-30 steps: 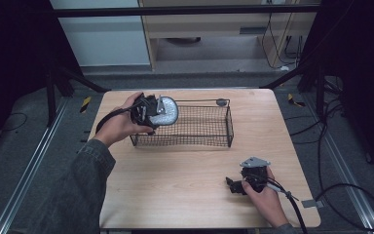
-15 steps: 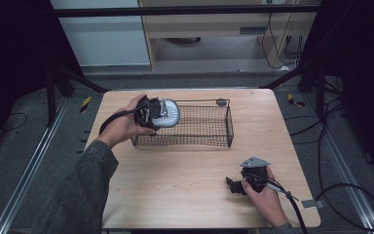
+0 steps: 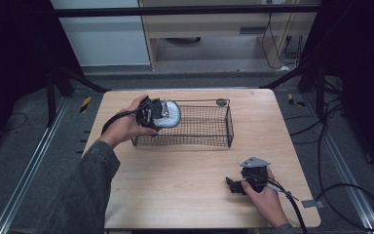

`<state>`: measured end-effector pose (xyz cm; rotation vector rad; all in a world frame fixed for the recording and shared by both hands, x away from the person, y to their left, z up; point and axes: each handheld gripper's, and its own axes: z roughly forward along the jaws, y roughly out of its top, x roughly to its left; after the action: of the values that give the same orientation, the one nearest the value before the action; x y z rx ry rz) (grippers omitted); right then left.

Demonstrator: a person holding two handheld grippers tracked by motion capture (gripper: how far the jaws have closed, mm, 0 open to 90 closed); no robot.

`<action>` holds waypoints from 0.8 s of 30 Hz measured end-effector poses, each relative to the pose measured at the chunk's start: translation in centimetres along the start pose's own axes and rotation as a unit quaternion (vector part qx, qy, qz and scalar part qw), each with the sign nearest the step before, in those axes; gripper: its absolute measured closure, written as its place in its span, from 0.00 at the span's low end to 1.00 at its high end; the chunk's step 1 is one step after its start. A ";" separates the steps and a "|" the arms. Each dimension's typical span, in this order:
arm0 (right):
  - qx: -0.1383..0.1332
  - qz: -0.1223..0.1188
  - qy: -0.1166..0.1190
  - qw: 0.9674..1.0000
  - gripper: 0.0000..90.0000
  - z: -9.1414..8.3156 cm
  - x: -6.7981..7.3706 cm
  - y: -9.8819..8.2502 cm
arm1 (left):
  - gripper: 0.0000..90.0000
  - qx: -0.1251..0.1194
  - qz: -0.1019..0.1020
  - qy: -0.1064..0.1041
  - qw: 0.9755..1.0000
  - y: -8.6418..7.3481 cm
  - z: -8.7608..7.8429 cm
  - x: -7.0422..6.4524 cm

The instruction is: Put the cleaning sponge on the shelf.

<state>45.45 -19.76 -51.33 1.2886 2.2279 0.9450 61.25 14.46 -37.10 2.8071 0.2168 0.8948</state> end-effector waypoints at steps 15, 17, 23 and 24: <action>0.000 0.001 0.000 1.000 0.00 0.0 0.0 0.0 | 0.15 -0.005 -0.007 -0.010 1.000 0.2 1.3 0.4; 0.000 0.001 0.000 1.000 0.00 0.0 0.0 0.0 | 0.14 -0.004 -0.006 -0.010 1.000 0.2 1.6 0.5; 0.000 0.001 0.000 1.000 0.00 0.0 0.0 0.0 | 0.14 -0.004 -0.014 -0.016 1.000 0.2 2.0 1.1; 0.000 0.001 0.000 1.000 0.00 0.0 0.0 0.0 | 0.13 -0.004 -0.015 -0.015 1.000 0.2 2.0 1.2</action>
<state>45.44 -19.75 -51.34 1.2907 2.2273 0.9460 63.45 14.27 -38.03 2.8007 0.2504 0.8434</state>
